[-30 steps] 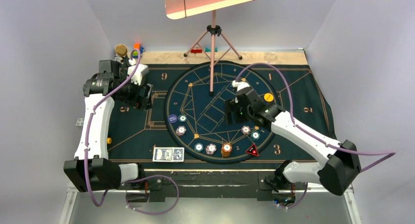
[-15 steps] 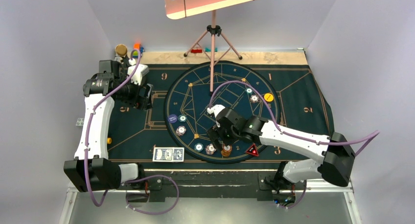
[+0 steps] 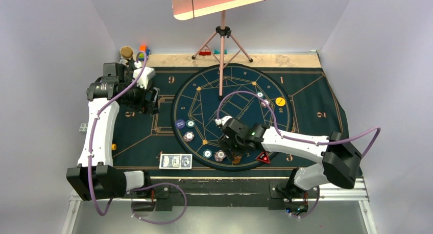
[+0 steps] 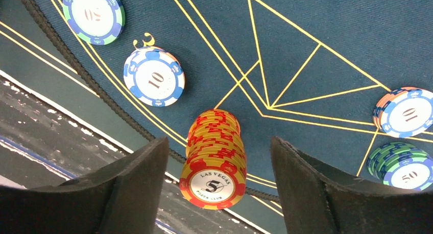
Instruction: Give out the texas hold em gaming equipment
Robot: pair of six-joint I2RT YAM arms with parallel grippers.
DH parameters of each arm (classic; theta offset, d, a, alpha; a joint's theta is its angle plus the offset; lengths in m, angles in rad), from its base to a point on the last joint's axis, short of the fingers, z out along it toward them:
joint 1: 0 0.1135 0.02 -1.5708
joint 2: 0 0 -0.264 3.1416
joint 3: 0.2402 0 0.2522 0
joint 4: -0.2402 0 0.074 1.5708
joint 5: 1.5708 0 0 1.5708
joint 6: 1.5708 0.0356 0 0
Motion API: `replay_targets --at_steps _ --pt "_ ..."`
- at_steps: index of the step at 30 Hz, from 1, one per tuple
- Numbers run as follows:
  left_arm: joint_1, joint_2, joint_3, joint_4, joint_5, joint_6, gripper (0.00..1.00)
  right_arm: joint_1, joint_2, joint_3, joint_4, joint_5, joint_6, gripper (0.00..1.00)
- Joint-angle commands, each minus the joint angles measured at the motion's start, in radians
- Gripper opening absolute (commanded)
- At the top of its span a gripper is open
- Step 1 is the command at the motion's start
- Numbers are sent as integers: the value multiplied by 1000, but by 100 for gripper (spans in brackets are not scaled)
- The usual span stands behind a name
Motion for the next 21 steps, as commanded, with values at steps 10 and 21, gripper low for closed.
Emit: replay_targets --at_steps 10,21 --pt "6 -18 12 10 -4 15 100 5 15 7 -2 16 27 54" --pt "6 -16 15 9 -14 21 100 5 16 10 -13 16 27 34"
